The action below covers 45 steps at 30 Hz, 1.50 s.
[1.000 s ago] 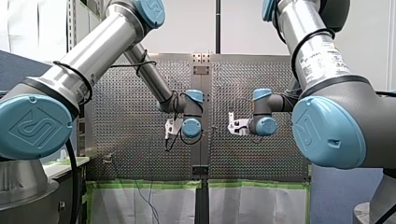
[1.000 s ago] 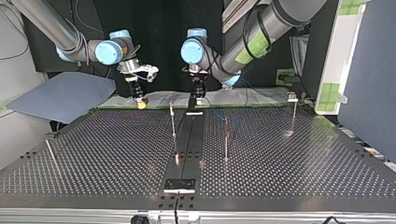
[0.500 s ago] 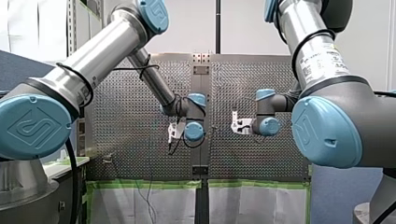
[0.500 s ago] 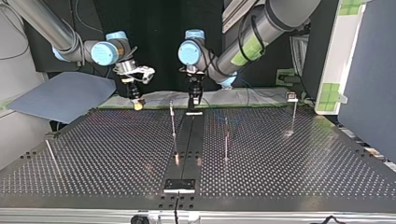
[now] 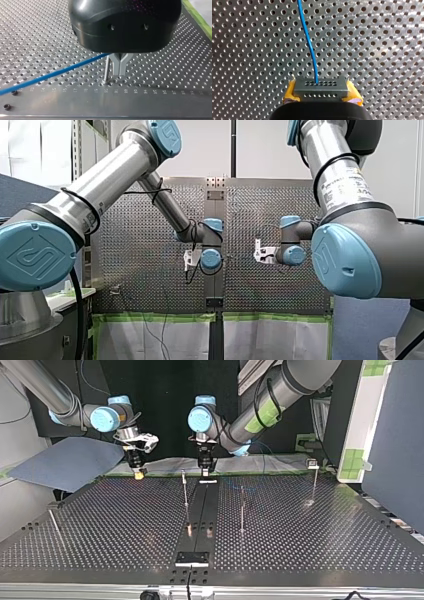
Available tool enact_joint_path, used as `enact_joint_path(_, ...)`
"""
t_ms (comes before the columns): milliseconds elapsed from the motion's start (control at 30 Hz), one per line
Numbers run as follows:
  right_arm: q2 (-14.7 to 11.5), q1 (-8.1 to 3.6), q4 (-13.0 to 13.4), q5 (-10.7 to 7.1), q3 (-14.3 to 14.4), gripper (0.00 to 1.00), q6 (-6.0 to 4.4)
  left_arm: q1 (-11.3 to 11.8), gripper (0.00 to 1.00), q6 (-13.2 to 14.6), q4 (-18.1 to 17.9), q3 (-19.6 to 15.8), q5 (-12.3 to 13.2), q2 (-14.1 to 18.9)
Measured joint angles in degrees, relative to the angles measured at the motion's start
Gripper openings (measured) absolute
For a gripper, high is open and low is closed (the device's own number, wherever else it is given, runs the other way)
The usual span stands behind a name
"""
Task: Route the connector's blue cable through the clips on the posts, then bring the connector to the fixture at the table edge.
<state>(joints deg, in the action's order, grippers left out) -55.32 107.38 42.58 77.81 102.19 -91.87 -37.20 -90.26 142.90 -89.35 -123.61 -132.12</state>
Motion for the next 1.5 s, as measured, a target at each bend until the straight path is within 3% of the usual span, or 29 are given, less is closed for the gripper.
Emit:
enact_joint_path(767, 0.33, -0.64, -0.09, 0.11, -0.16, 0.00, -0.23, 0.37, 0.00, -1.29, 0.67, 0.49, 2.86, -1.04)
enact_joint_path(1300, 0.64, -0.66, 0.06, 0.31, -0.48, 0.00, -0.56, 1.48, 0.00, -1.64, 1.77, 2.82, 4.04, -1.81)
enact_joint_path(1500, 2.06, -0.65, -0.15, 0.37, -1.06, 0.00, -0.37, 1.65, 0.00, -2.27, 2.34, 4.02, 4.27, -2.51)
